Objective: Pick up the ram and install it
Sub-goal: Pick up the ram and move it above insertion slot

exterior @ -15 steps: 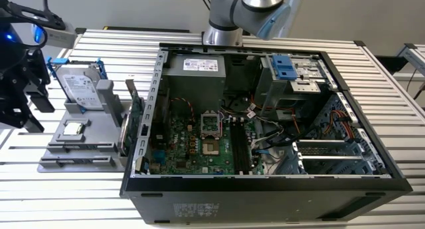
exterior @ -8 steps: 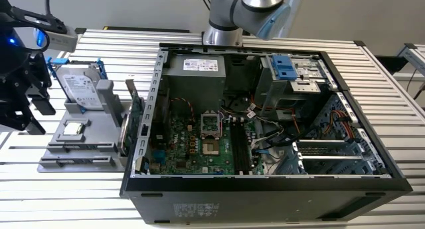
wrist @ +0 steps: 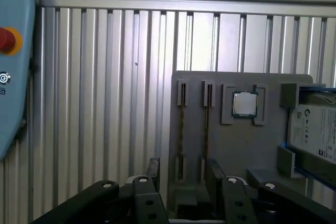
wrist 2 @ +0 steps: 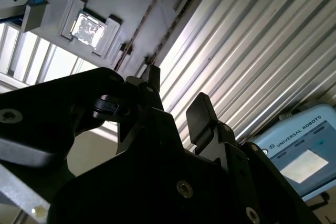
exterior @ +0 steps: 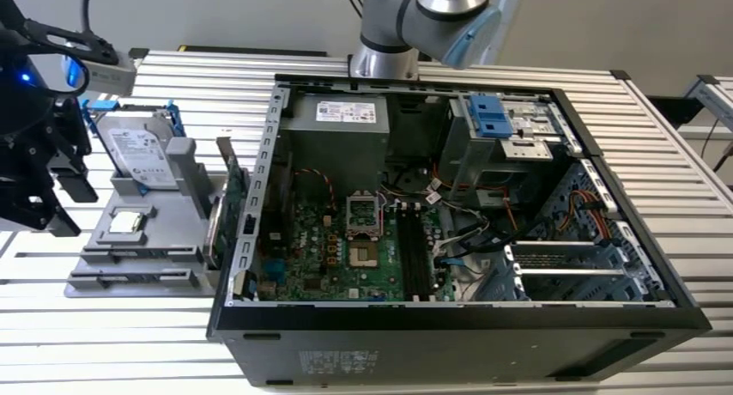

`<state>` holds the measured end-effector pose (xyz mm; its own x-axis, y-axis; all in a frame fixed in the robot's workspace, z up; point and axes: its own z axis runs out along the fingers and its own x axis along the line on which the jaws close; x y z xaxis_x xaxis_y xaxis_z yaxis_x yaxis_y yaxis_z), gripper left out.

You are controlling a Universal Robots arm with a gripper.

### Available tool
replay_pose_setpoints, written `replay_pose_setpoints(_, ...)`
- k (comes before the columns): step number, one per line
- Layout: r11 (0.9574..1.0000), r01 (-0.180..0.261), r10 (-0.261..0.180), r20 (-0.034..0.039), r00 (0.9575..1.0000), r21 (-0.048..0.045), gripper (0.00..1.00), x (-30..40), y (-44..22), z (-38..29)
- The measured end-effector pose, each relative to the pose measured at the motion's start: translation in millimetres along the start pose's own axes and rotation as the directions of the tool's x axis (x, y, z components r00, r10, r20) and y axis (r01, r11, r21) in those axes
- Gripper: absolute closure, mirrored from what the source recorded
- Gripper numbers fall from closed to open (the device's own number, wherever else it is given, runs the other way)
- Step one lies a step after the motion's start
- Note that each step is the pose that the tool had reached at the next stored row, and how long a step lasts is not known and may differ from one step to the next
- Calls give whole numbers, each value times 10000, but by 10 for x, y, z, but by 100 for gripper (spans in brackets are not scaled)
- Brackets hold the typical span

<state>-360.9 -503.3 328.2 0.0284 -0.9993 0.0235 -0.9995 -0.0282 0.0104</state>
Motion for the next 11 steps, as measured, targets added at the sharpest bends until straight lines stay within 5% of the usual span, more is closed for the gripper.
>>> replay_pose_setpoints(11, 10000, -2, 2, -133, 9999, -4, 0, -3, -1, 78)
